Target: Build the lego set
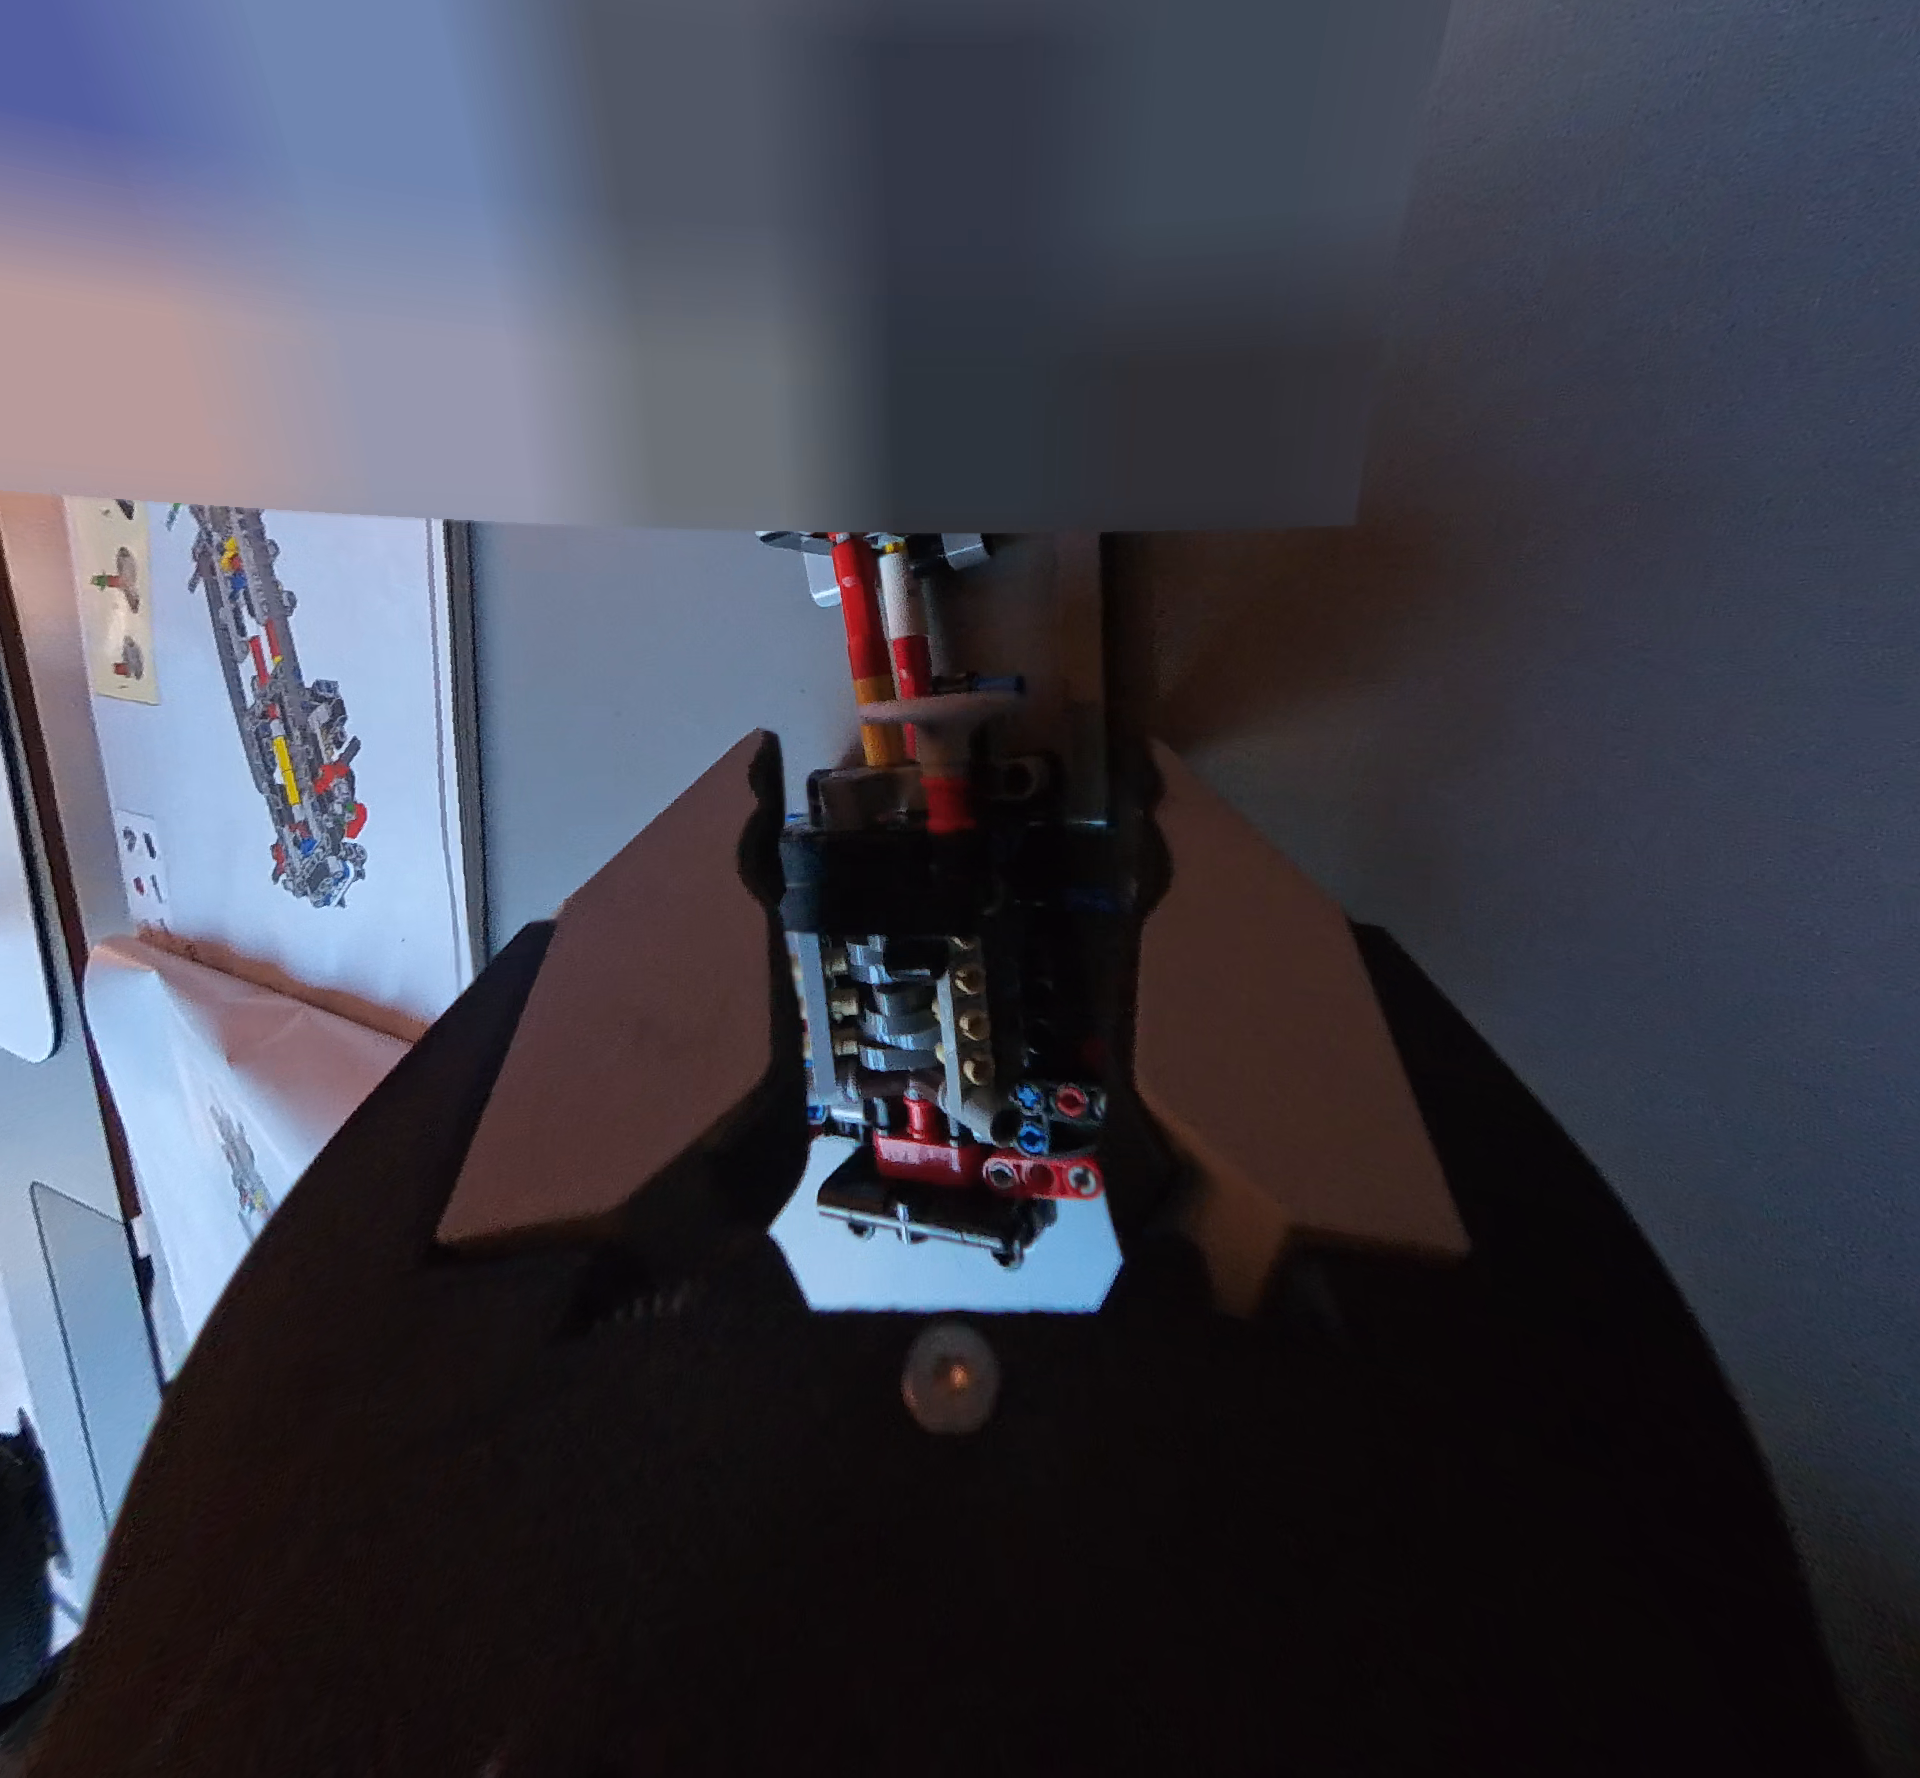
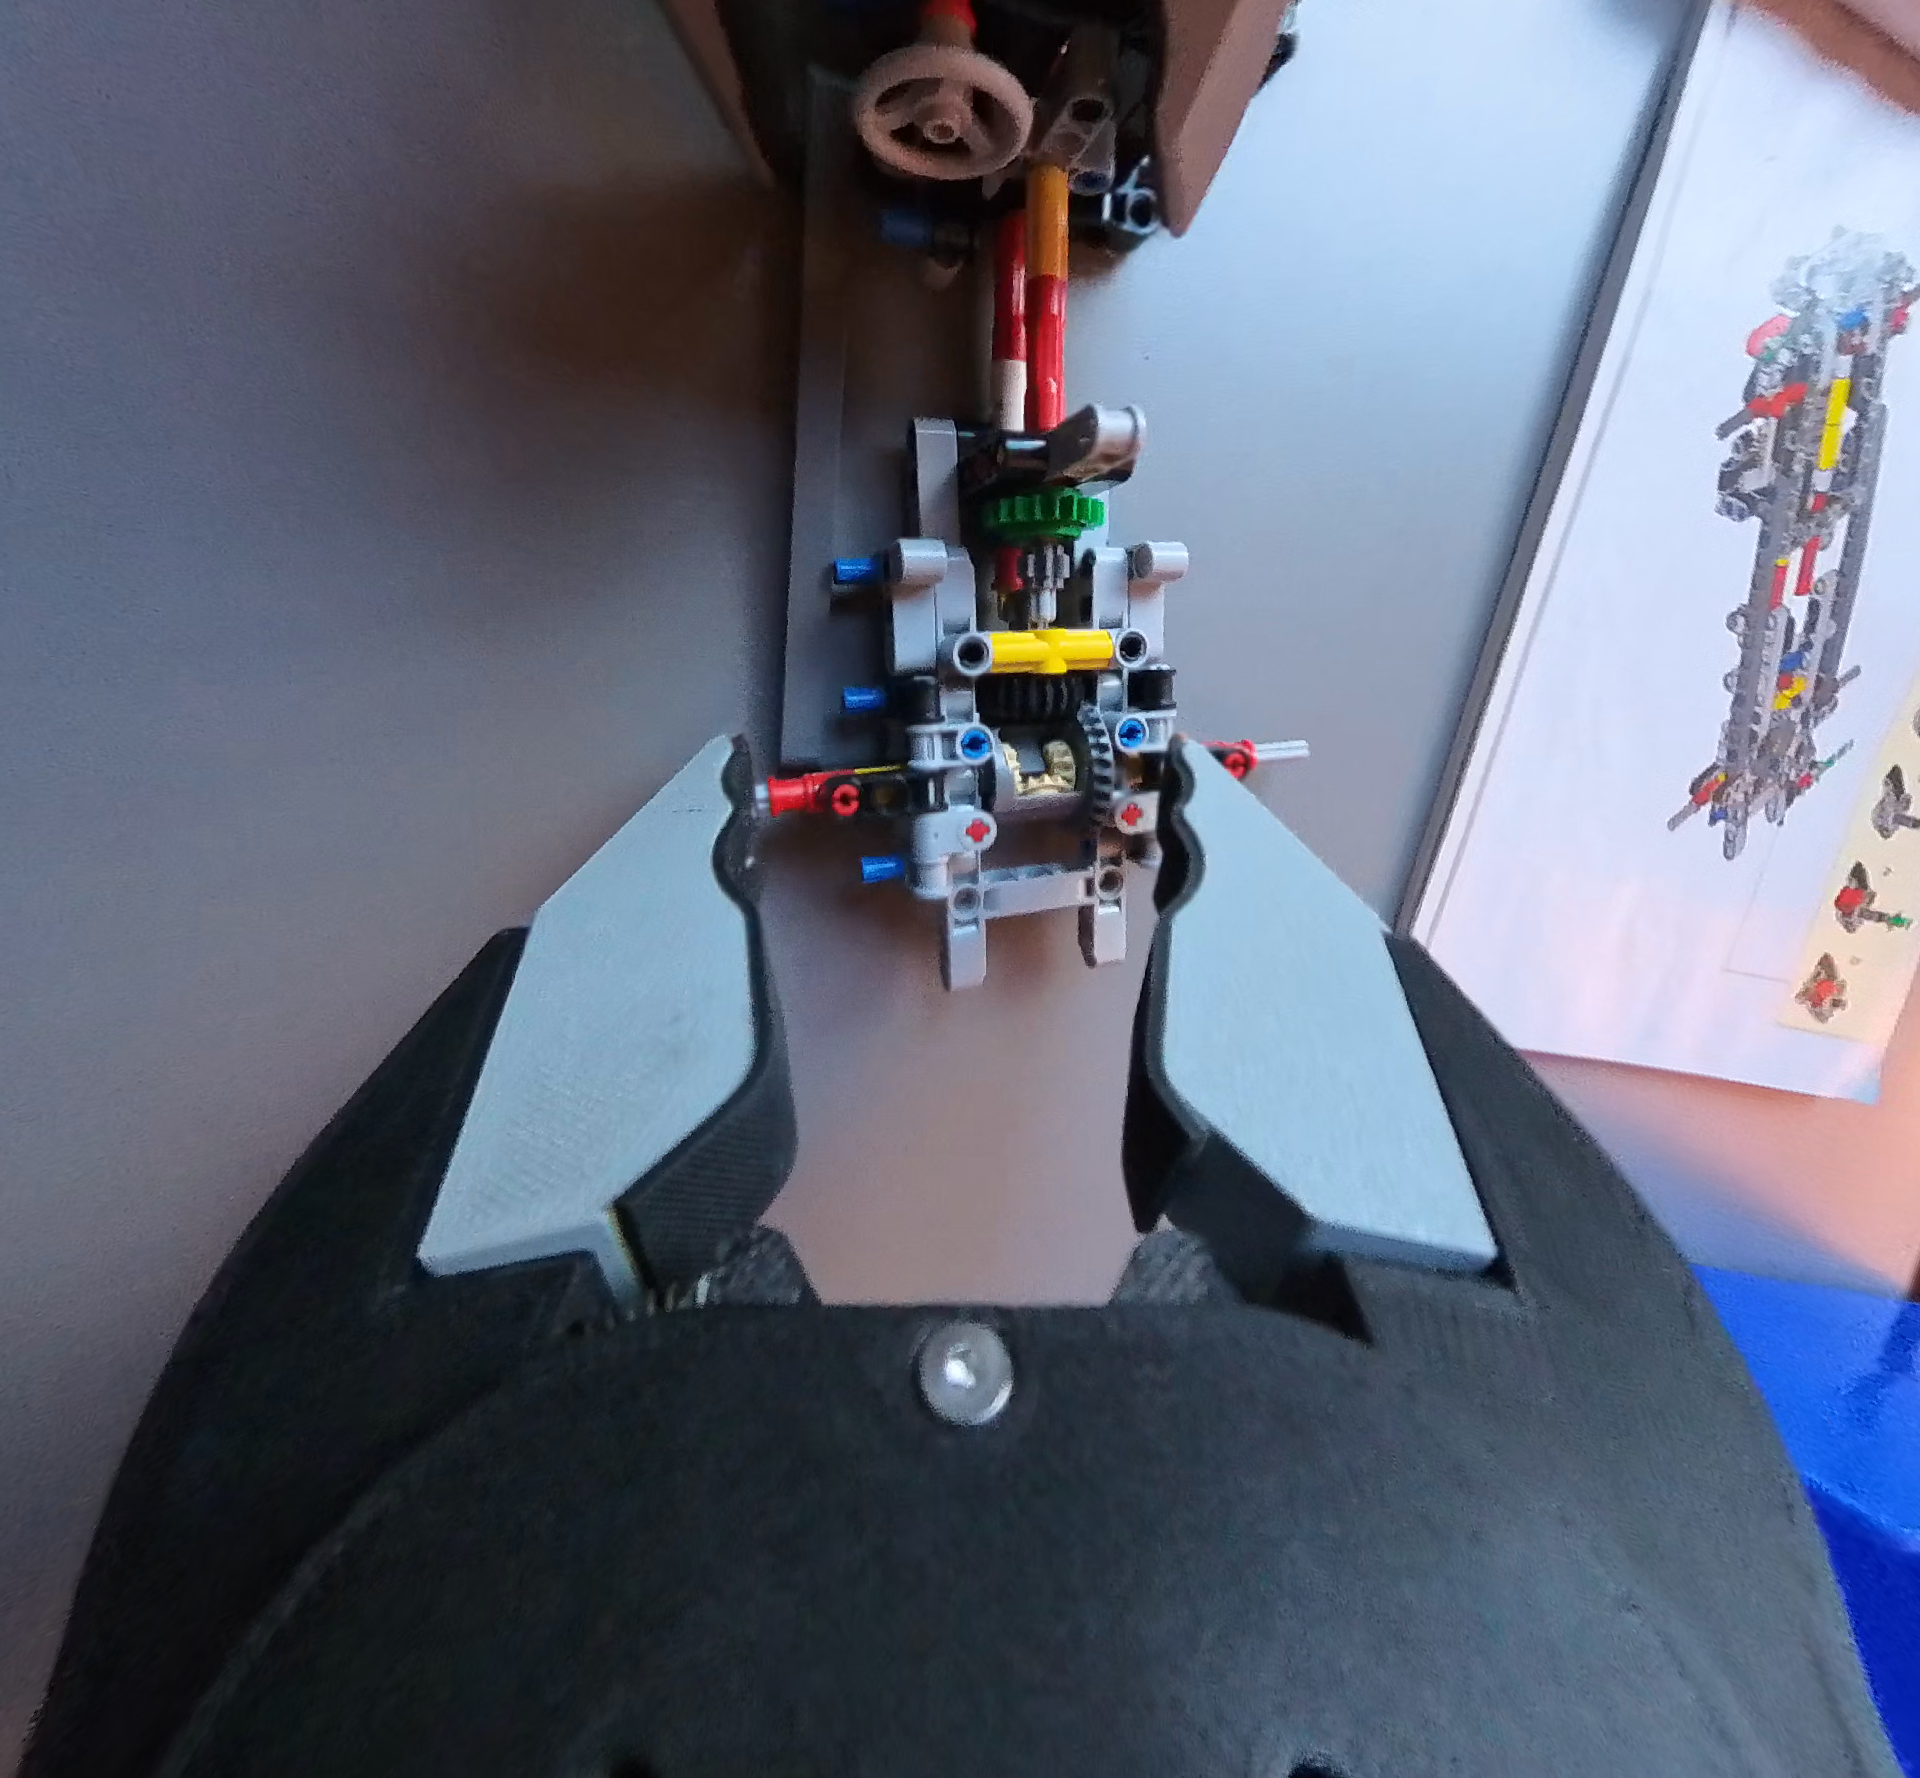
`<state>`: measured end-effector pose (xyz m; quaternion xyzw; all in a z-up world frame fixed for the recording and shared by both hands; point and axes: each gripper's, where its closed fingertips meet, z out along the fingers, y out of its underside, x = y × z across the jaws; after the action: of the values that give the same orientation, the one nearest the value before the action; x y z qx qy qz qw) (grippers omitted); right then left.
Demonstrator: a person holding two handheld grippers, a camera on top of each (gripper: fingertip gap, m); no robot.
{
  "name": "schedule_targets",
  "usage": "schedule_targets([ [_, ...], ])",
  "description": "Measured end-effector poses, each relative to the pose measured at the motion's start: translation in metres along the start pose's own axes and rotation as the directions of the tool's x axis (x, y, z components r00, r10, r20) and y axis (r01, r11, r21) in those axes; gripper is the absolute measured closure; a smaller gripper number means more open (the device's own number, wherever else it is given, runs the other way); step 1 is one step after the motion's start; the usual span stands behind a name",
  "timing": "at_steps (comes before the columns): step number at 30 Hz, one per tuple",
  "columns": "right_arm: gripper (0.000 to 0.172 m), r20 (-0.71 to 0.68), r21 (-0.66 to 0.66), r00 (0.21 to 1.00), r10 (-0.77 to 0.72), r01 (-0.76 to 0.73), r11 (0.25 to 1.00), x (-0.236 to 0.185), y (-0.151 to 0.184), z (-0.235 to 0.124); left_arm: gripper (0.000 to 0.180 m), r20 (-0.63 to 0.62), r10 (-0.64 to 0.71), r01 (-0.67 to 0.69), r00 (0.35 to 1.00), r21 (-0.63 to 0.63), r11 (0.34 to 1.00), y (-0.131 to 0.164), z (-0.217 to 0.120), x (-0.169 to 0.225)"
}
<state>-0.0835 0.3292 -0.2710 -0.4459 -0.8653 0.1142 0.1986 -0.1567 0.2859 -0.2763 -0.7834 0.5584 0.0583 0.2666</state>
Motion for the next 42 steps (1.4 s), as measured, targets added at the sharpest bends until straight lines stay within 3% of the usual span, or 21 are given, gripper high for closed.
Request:
schedule_targets([
  [7, 0.099, 0.082, 0.253, 0.990, 0.116, -0.133, 0.958, 0.006, -0.001, -0.022, 0.115, 0.121, -0.082, 0.078, 0.989, 0.033, 0.996, -0.006, -0.033, -0.014],
  [11, 0.100, 0.165, 0.271, 0.970, 0.177, -0.217, 0.938, 0.020, 0.023, -0.009, 0.144, 0.081, -0.169, 0.155, 0.982, 0.157, 0.975, -0.043, -0.057, 0.003],
  [13, 0.099, 0.196, 0.259, 0.968, 0.160, -0.208, 0.943, 0.019, 0.029, -0.001, 0.143, 0.030, -0.221, 0.216, 0.975, 0.121, 0.969, -0.049, -0.045, 0.018],
  [17, 0.102, 0.178, 0.218, 0.982, 0.060, -0.099, 0.971, 0.014, 0.032, 0.009, 0.138, 0.056, -0.247, 0.250, 0.967, -0.042, 0.967, -0.033, -0.007, 0.026],
  [23, 0.116, 0.138, 0.221, 0.989, -0.050, 0.019, 0.975, 0.018, 0.027, 0.007, 0.150, 0.076, -0.236, 0.246, 0.969, -0.155, 0.957, -0.025, 0.009, 0.022],
  [32, 0.115, 0.234, 0.218, 0.972, 0.006, -0.059, 0.974, 0.011, 0.027, 0.012, 0.161, 0.038, -0.251, 0.254, 0.967, -0.133, 0.958, -0.025, 0.012, 0.022],
  [39, 0.128, 0.214, 0.211, 0.975, 0.069, -0.115, 0.971, 0.015, 0.026, 0.014, 0.163, -0.035, -0.293, 0.286, 0.955, -0.141, 0.948, -0.025, 0.013, 0.022],
  [42, 0.128, 0.200, 0.212, 0.977, 0.073, -0.116, 0.970, 0.016, 0.025, 0.014, 0.173, 0.015, -0.241, 0.240, 0.970, -0.152, 0.959, -0.022, 0.014, 0.018],
])
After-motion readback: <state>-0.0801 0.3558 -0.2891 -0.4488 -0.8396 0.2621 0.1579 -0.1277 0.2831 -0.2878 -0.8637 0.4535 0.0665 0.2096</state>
